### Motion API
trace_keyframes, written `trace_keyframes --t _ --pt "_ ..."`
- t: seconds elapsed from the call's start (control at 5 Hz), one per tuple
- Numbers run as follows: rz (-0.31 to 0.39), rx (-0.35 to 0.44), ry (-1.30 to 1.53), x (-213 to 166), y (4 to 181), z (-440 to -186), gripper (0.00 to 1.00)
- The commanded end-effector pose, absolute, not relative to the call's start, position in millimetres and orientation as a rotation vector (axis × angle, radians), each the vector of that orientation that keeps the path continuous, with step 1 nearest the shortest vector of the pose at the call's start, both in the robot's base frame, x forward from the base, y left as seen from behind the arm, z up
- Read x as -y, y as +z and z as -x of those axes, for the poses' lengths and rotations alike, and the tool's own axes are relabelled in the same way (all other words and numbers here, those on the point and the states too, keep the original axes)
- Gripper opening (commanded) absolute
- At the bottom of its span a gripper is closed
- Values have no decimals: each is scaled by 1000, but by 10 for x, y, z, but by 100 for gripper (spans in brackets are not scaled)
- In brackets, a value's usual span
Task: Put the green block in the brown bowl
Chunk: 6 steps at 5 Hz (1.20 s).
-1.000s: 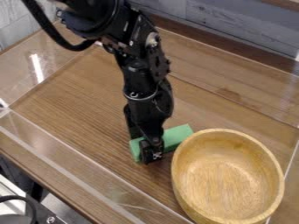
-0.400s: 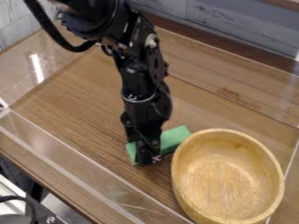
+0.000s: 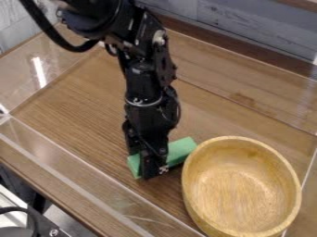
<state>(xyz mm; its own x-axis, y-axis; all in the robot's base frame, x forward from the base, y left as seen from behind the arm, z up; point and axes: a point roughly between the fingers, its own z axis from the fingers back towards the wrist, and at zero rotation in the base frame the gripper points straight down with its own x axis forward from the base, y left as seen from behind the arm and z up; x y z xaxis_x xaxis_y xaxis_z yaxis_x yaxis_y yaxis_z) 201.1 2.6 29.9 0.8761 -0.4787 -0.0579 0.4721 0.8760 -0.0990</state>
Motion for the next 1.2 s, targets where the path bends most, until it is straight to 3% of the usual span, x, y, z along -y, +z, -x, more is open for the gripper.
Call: trace_keyframes --t 0.0,0.4,0.6,0.8,1.0 --pt "77 -40 -456 -54 506 -2102 0" --pt "75 -42 -404 33 781 -2114 0" --pt "60 -36 -377 181 1040 -2142 0" --pt "51 -26 -367 408 1281 -2144 0" --pt "49 -18 -437 902 1305 -2078 0"
